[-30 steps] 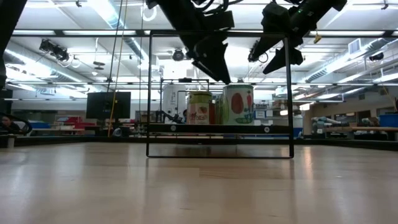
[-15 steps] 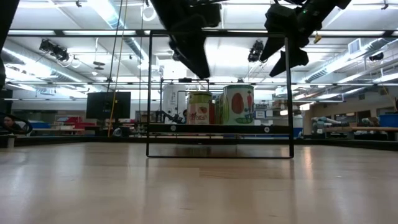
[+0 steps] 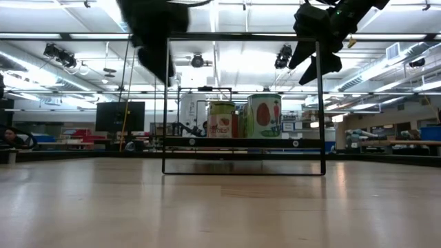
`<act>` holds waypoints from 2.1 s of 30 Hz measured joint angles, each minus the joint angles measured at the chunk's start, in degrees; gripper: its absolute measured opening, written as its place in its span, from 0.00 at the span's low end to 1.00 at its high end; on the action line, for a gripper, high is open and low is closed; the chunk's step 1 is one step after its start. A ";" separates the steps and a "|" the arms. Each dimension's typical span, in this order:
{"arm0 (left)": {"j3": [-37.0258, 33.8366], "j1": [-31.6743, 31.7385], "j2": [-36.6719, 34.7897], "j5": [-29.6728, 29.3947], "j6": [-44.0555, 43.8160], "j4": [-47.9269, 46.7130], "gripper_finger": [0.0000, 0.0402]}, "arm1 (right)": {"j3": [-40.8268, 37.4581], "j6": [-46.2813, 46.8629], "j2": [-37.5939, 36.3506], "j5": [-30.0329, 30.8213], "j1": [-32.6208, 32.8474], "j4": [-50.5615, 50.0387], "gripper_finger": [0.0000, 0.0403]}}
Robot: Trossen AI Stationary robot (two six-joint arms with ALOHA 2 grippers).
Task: Pick and place cans onto a shelf
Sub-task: Put the green tuna can on the shelf
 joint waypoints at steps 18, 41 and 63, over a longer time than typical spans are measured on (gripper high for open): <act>-18.43 -10.50 -4.74 33.71 -27.70 -2.08 0.73 | 0.00 -1.95 0.02 1.45 -0.44 5.56 0.87; -18.39 -19.09 9.14 25.24 -17.01 -3.43 0.79 | 0.00 -0.80 0.04 1.28 -0.37 7.56 0.87; -11.15 -6.98 9.29 -0.89 -8.13 -5.10 0.79 | 0.00 0.90 0.04 0.69 -0.37 7.75 0.87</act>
